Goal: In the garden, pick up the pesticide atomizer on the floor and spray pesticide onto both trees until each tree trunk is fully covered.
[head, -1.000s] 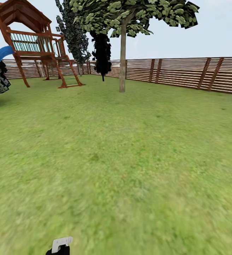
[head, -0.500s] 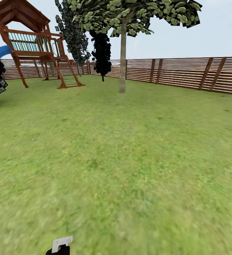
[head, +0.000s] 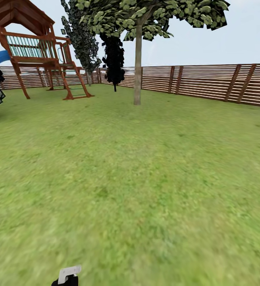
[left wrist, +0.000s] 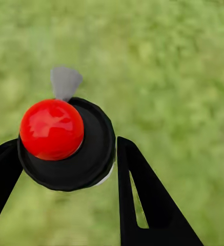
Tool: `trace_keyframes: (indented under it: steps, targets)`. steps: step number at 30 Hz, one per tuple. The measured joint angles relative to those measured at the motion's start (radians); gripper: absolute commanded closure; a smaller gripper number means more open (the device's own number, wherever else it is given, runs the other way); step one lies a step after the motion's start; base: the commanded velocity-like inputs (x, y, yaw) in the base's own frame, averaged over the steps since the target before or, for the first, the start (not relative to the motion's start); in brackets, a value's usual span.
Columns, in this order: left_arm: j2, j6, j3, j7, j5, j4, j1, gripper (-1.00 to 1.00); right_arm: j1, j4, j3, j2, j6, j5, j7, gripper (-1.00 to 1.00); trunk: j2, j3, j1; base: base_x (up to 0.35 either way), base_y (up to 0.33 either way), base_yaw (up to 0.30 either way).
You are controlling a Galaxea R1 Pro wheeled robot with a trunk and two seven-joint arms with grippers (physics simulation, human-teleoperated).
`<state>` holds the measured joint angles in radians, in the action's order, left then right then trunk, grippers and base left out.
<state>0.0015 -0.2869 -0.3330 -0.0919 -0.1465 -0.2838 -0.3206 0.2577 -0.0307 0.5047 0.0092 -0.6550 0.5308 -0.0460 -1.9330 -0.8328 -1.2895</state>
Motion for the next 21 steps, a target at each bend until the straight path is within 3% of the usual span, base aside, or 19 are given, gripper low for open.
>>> trace_keyframes:
  steps: [21]
  targets:
    - [0.000,0.000,0.000,0.000,-0.001,-0.002,0.000,1.00,0.000,0.000,0.000,0.000,0.000,0.000,0.000,-1.00,0.000,0.000,0.000,0.340,0.000,0.000]
